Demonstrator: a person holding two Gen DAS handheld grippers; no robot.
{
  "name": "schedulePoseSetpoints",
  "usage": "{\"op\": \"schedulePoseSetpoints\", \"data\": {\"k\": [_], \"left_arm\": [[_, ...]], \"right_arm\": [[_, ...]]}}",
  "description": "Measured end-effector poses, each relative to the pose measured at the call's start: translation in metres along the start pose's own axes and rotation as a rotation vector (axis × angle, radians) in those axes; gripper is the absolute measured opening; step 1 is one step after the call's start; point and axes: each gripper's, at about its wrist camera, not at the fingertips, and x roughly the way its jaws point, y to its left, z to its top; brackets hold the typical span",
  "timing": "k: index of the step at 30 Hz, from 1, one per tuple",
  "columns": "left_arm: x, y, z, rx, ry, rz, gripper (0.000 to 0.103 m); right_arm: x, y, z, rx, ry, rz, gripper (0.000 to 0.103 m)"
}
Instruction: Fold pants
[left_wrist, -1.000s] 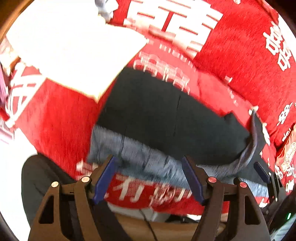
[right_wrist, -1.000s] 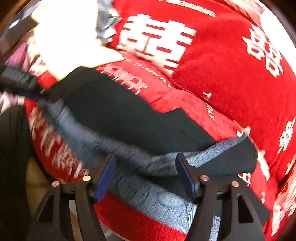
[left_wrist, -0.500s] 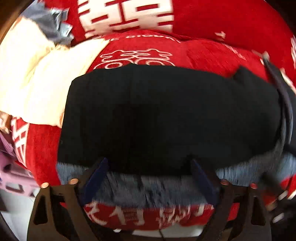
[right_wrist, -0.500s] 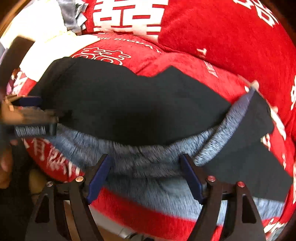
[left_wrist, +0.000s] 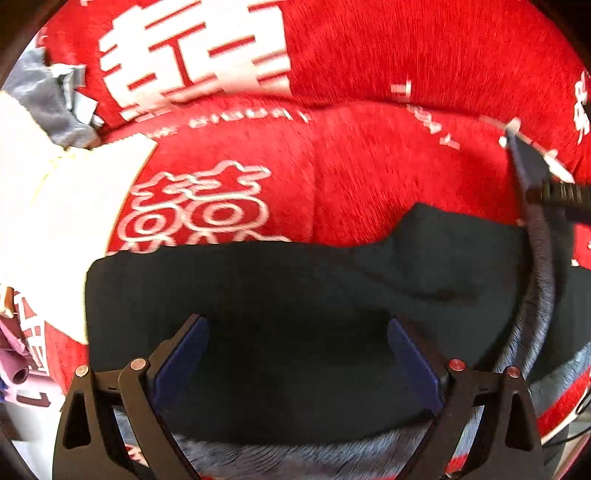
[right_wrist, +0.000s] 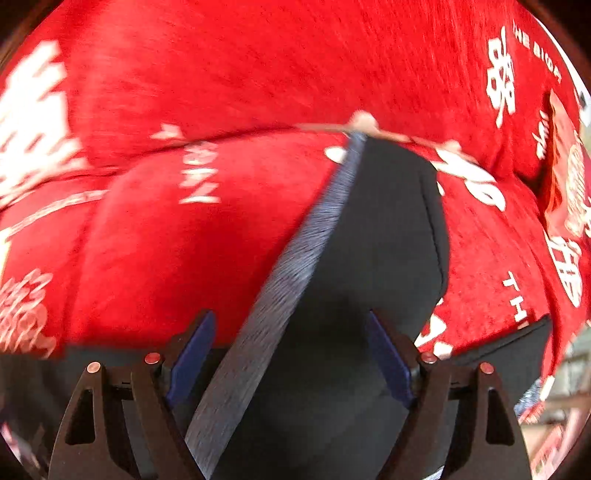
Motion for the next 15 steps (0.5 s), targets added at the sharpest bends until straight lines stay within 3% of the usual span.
{"op": "schedulePoseSetpoints", "data": {"k": [3,5,8,12,14,15], "left_arm": [[0.017,-0.007,-0.013,0.011,0.067,0.010,0.098],[0.015,-0.004,-0.028,0.005,0.048,-0.005,0.099],[0.011,-0.003,-0.053,0.032,0.041,-0.019,0.102],[0.006,-0.006,-0.070,0.086,0.029,-0.011,0.102],[0.005,-0.001,-0.069,0.077,0.051,-0.025,0.102],[0.004,0.001,-0.068,0.072,0.061,-0.029,0.102]], "right_arm": [[0.029,-0.005,0.015,0.020,0.092,-0.065,0.085],[0.044,-0.001,0.020,-0.011,0.127,-0.105,0.086],[0.049,0.001,0.015,-0.055,0.105,-0.124,0.084],[0.038,-0.021,0.004,-0.002,0.102,-0.003,0.019],[0.021,-0.040,-0.007,0.049,0.076,0.058,0.005],[0.008,-0.052,-0.015,0.079,0.051,0.069,0.005]]}}
